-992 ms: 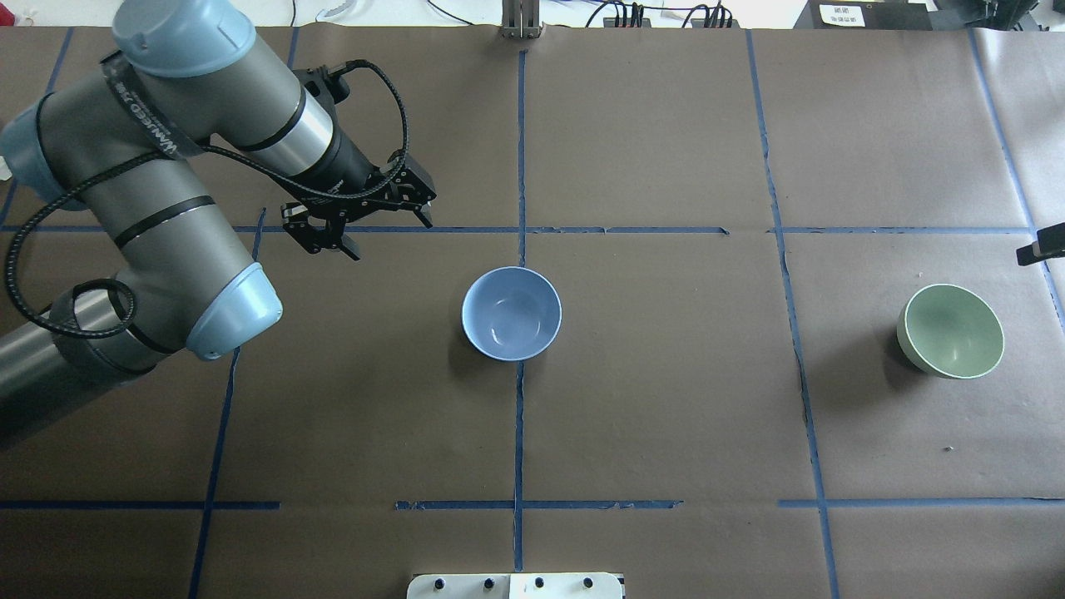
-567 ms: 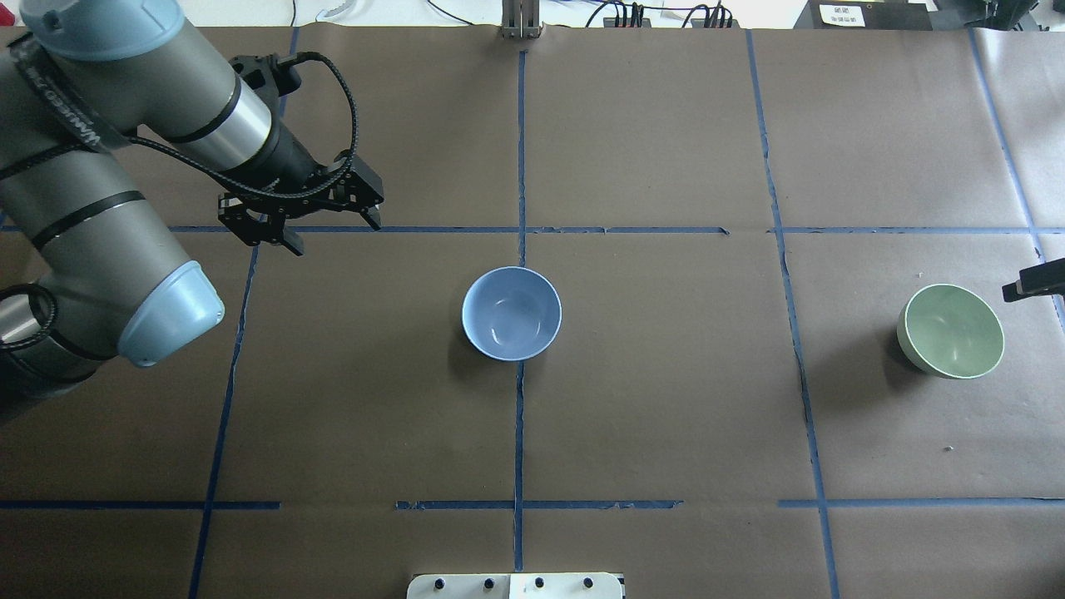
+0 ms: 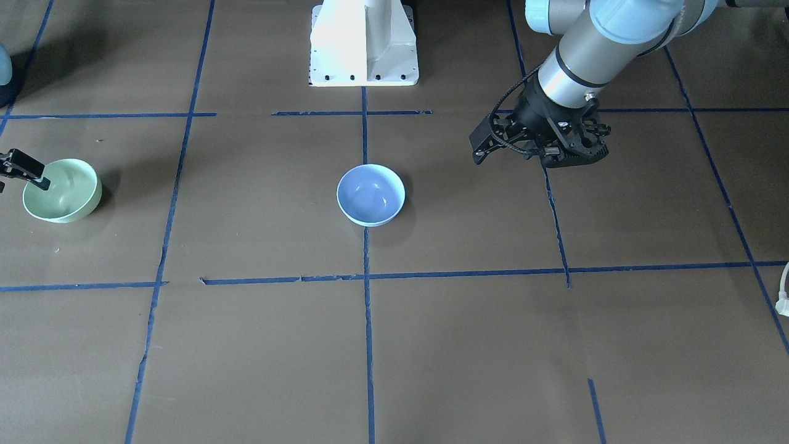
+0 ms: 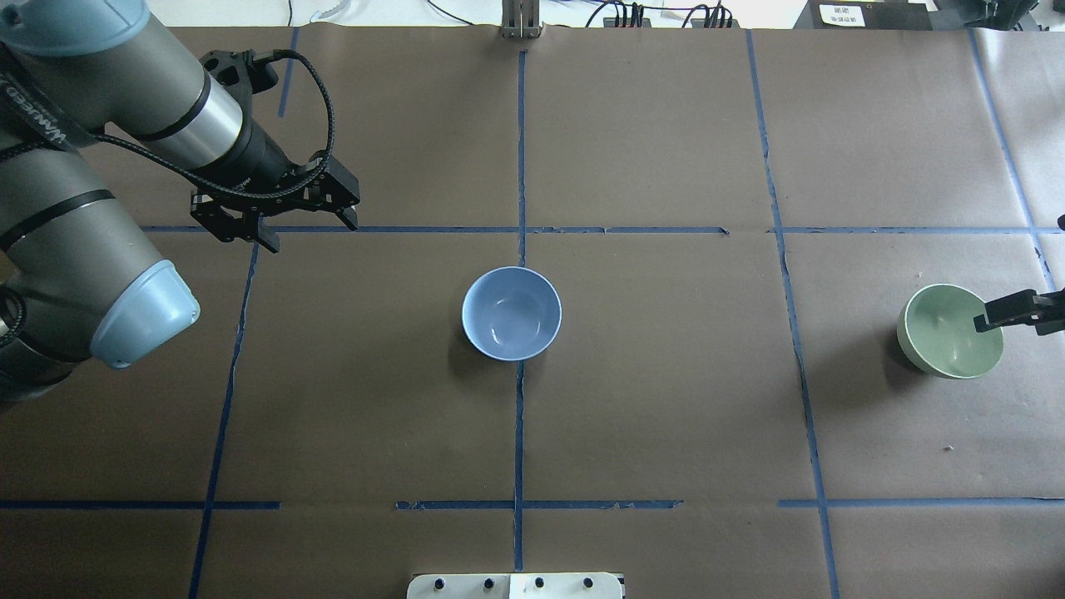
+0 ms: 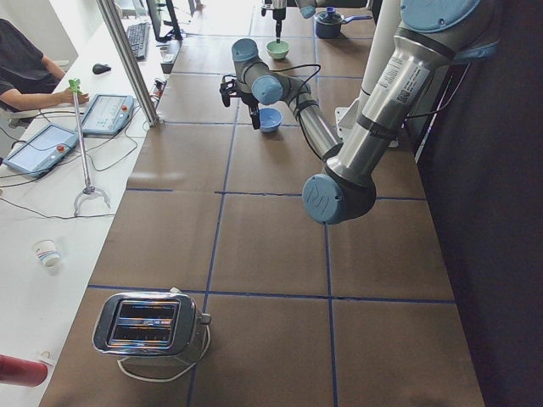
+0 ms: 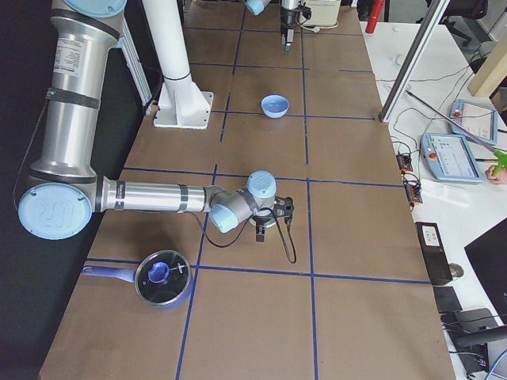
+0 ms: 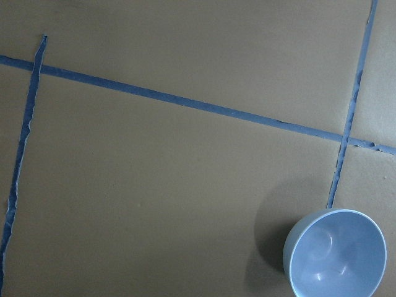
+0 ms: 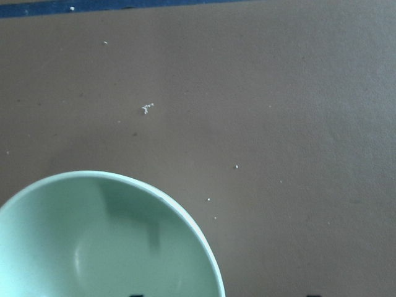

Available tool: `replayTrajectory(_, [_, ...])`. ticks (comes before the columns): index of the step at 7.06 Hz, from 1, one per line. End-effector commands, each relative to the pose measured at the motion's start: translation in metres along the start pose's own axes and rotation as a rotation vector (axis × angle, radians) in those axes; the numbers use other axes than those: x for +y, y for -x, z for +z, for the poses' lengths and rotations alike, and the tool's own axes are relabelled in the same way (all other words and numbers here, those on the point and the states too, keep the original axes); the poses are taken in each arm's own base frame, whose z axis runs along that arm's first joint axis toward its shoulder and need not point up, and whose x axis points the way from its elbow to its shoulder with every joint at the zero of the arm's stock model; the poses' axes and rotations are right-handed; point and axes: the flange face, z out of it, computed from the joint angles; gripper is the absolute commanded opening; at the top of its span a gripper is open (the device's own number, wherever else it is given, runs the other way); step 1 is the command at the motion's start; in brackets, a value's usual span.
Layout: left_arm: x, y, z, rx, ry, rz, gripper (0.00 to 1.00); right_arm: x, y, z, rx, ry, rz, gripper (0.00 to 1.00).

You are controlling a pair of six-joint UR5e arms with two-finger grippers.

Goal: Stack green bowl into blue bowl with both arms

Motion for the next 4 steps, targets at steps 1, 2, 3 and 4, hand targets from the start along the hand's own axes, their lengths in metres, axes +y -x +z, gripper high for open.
replayTrajectory(1, [-0.001,0.001,-0.001,0.0,-0.003,-0.001,1.0,-0.004,0.0,0.009,0.0,0.009,0.006,0.26])
replayTrajectory(2, [-0.003,0.001,-0.003,0.0,-0.007,-0.002,1.0,-0.005,0.003,0.009,-0.004,0.008,0.003,0.04])
replayTrajectory(3, [-0.005,0.002,-0.006,0.002,-0.013,-0.006,1.0,-0.008,0.01,0.006,-0.014,0.001,0.0,0.0])
replayTrajectory(4, [-0.004,0.002,-0.007,0.005,-0.013,-0.004,1.0,-0.012,0.026,-0.006,-0.037,-0.017,0.005,0.0])
